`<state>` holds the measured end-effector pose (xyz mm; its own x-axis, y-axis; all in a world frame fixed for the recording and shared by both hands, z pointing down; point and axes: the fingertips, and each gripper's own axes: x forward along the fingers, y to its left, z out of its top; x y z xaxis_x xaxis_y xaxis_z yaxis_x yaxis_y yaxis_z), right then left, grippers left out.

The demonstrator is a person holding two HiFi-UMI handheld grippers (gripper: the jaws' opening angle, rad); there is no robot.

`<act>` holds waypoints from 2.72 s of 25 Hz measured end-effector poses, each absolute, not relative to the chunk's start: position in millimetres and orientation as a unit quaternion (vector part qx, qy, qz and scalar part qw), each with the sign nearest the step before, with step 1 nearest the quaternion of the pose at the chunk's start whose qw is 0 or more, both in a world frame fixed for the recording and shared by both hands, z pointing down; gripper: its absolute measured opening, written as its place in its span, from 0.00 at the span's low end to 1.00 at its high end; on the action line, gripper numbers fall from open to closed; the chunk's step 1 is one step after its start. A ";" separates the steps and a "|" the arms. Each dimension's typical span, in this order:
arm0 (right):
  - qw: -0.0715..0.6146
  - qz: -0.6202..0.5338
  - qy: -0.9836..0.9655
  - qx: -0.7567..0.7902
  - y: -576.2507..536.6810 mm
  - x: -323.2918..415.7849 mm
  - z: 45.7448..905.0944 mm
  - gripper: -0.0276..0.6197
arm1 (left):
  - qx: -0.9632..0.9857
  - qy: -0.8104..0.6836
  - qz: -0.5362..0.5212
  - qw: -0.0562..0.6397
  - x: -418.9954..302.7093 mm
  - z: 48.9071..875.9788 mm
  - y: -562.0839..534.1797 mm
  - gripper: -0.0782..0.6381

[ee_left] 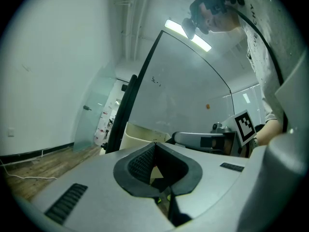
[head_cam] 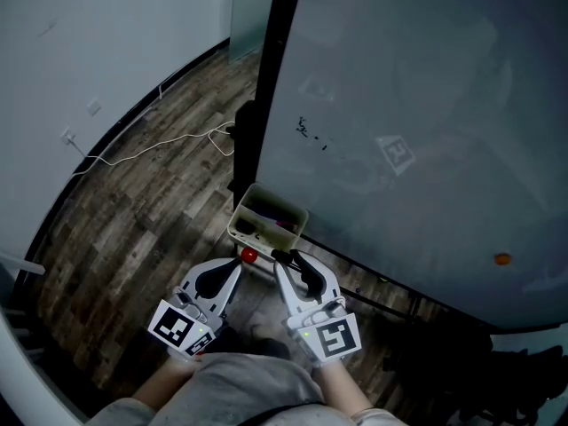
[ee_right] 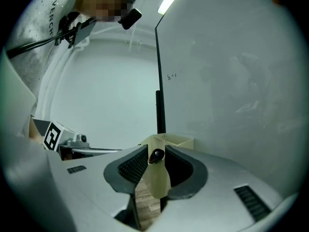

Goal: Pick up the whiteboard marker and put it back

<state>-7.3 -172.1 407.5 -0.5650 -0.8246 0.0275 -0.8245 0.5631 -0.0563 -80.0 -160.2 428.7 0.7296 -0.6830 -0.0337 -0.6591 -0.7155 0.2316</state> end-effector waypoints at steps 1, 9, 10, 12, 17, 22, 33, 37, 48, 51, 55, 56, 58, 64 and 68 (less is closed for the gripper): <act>-0.003 -0.026 0.884 -0.466 -171.3 -8.0 407.6 0.22 | 0.925 -0.361 -0.058 0.103 -80.3 429.2 -159.8 0.13; -0.015 -0.021 0.881 -0.473 -168.3 -8.1 411.0 0.19 | 0.928 -0.352 -0.060 0.109 -84.3 430.6 -157.6 0.13; -0.013 -0.024 0.881 -0.473 -168.1 -8.2 410.9 0.19 | 0.927 -0.352 -0.060 0.110 -85.2 431.1 -156.8 0.13; -0.010 -0.032 0.882 -0.470 -167.0 -8.6 409.7 0.18 | 0.927 -0.353 -0.059 0.112 -87.2 432.5 -155.3 0.13; 0.015 -0.039 0.879 -0.476 -165.7 -6.9 401.5 0.18 | 0.925 -0.357 -0.060 0.114 -92.2 434.2 -152.9 0.13; 0.032 -0.050 0.874 -0.483 -164.2 -2.8 395.7 0.18 | 0.924 -0.358 -0.061 0.116 -93.9 434.0 -151.1 0.13; 0.038 -0.058 0.875 -0.479 -166.8 4.7 387.7 0.17 | 0.923 -0.362 -0.064 0.117 -92.6 434.3 -152.4 0.13; 0.039 -0.051 0.877 -0.476 -168.2 4.6 381.7 0.17 | 0.921 -0.366 -0.067 0.115 -94.2 432.5 -154.5 0.13; 0.054 -0.049 0.880 -0.470 -166.7 6.4 366.3 0.17 | 0.916 -0.378 -0.073 0.111 -101.4 427.4 -156.8 0.13; 0.067 -0.047 0.882 -0.465 -165.5 5.5 358.2 0.17 | 0.915 -0.380 -0.073 0.112 -101.7 427.6 -156.3 0.13; 0.058 -0.049 0.880 -0.469 -162.9 11.5 360.5 0.17 | 0.915 -0.382 -0.074 0.111 -101.1 427.3 -156.4 0.13; 0.059 -0.048 0.880 -0.470 -162.5 12.5 359.5 0.17 | 0.914 -0.382 -0.075 0.111 -101.0 427.0 -156.9 0.13; 0.061 -0.045 0.880 -0.469 -161.3 13.8 356.4 0.17 | 0.914 -0.383 -0.076 0.110 -100.6 426.3 -157.6 0.13; 0.065 -0.040 0.881 -0.467 -158.5 17.0 348.2 0.17 | 0.915 -0.381 -0.079 0.108 -97.7 423.8 -158.3 0.13; 0.068 -0.037 0.882 -0.465 -155.3 17.8 342.4 0.17 | 0.916 -0.380 -0.079 0.105 -96.6 421.5 -157.9 0.13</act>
